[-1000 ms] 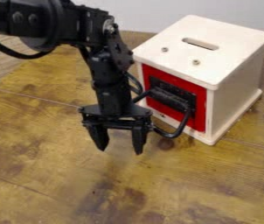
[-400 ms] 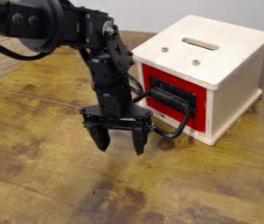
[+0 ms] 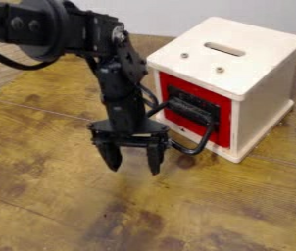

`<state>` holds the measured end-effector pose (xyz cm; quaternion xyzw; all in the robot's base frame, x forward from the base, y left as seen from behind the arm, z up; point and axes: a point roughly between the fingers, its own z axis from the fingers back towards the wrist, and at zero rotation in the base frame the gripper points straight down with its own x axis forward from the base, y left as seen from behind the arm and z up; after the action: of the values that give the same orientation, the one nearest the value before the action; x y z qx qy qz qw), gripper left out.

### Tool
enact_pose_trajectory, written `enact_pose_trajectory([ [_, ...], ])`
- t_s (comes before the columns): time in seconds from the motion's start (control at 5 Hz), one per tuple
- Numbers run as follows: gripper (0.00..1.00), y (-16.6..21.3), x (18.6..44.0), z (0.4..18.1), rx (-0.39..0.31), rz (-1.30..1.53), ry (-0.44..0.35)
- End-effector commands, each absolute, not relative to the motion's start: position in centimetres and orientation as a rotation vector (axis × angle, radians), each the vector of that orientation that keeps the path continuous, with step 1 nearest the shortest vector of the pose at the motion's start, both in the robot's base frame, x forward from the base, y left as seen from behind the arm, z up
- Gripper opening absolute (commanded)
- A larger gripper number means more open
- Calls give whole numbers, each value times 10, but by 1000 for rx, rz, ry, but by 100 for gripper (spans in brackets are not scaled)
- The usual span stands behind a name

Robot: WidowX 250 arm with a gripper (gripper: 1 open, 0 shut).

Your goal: Close the drawer

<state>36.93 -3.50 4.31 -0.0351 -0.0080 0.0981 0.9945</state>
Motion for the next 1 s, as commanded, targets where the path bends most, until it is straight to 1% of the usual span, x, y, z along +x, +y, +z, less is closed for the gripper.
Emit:
enact_pose_trajectory([
  [0.0,100,-28,376,81,-94,217,-124],
  [0.4,100,-28,378,85,-101,222,-134],
  [0.8,100,-29,377,83,-108,227,-140],
])
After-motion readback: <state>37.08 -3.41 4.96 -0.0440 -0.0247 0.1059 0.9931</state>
